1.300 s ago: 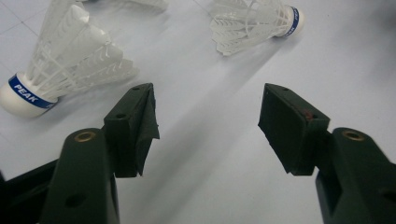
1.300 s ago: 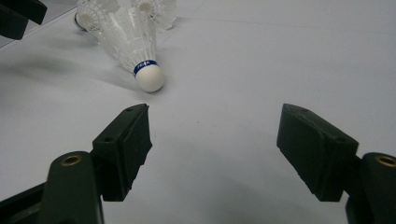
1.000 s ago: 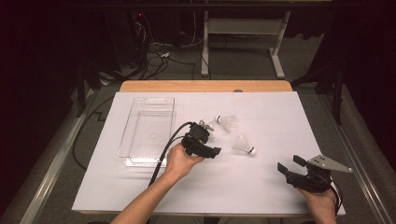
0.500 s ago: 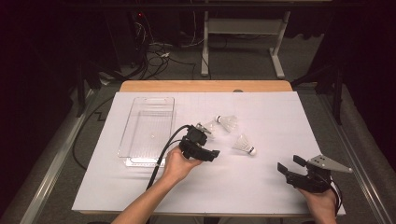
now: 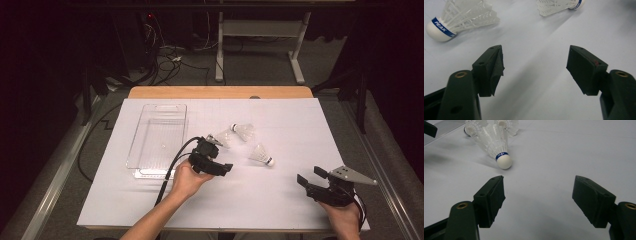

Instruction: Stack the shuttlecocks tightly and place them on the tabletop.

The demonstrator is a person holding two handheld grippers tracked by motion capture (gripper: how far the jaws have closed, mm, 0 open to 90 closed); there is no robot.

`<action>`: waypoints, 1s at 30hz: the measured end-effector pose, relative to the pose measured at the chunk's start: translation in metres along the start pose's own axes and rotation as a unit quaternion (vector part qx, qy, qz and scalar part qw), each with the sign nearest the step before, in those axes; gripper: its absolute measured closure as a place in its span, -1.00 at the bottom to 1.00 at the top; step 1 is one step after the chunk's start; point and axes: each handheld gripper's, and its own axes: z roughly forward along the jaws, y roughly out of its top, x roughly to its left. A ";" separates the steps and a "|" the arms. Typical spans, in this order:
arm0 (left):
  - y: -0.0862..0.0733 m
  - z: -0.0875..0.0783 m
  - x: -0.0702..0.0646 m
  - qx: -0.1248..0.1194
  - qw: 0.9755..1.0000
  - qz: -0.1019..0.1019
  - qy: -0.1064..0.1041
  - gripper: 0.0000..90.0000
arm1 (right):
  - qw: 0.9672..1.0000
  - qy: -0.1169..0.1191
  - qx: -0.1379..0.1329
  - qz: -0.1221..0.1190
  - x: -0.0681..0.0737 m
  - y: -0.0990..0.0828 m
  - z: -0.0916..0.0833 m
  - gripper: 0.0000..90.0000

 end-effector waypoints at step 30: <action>-0.016 -0.007 -0.003 -0.002 1.000 -0.001 -0.004 -0.32 | 1.000 0.001 0.001 0.000 0.000 0.000 0.000 -0.42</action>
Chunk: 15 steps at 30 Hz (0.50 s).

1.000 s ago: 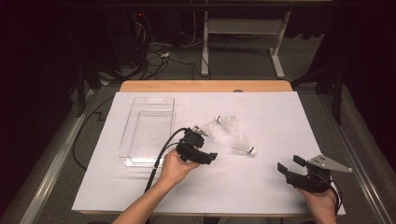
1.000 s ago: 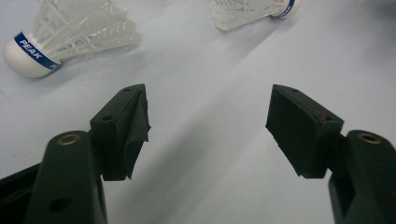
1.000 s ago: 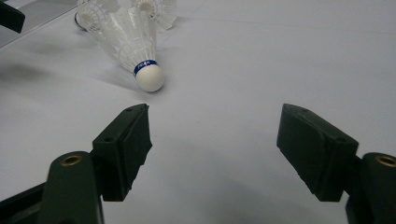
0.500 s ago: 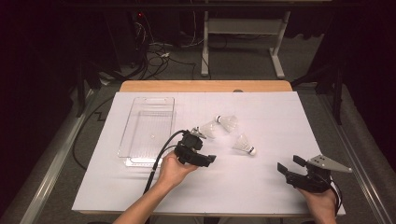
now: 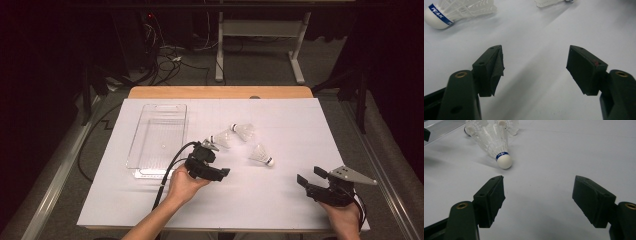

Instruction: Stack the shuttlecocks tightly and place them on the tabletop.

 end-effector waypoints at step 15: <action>-0.010 -0.006 -0.001 -0.004 1.000 -0.003 -0.001 -0.31 | 1.000 0.000 0.000 -0.003 0.000 0.000 0.000 -0.42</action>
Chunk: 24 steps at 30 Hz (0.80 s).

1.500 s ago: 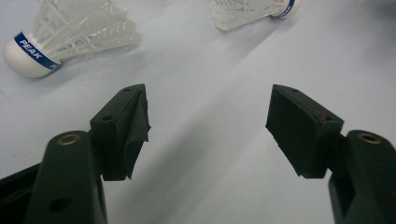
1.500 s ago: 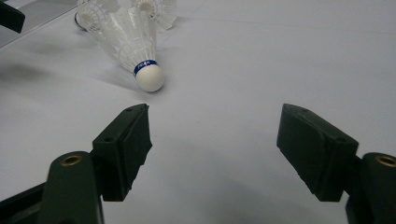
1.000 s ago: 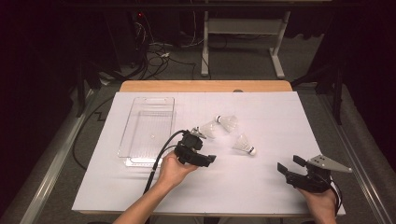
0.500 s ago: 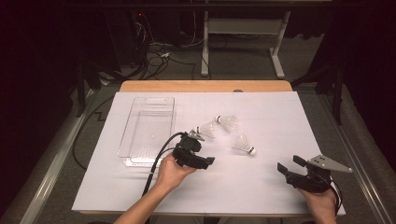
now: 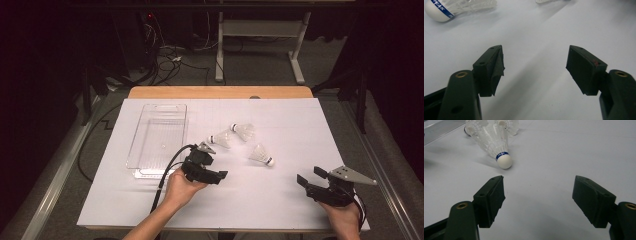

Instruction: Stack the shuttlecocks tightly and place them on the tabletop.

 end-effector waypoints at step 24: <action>-0.017 -0.011 -0.002 -0.006 1.000 0.002 0.004 -0.29 | 1.000 0.000 0.001 0.004 0.000 0.000 0.000 -0.42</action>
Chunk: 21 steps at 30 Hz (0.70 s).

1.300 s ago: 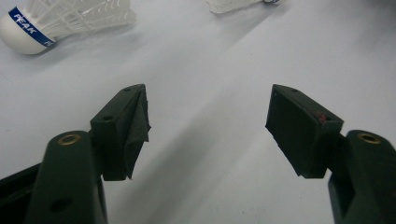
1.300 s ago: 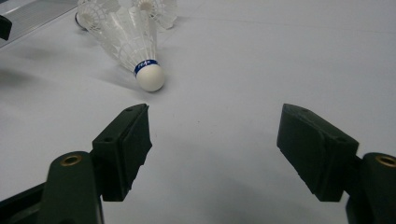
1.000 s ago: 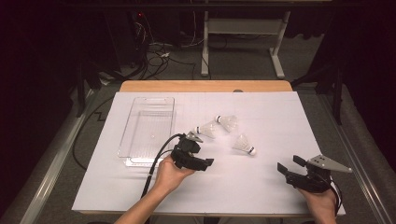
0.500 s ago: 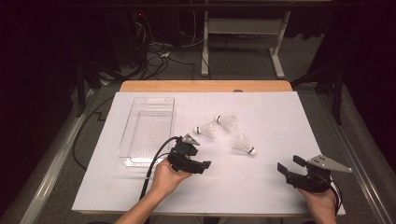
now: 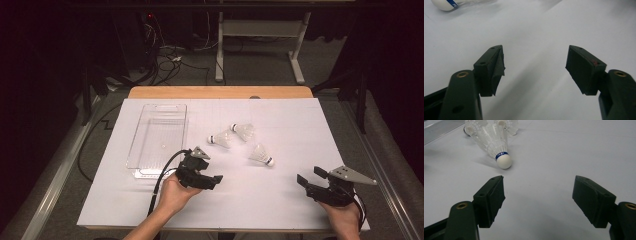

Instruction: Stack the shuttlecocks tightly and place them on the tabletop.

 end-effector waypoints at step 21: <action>-0.017 -0.008 0.001 -0.005 1.000 -0.003 0.007 -0.29 | 1.000 0.000 0.000 0.001 0.000 0.000 0.000 -0.42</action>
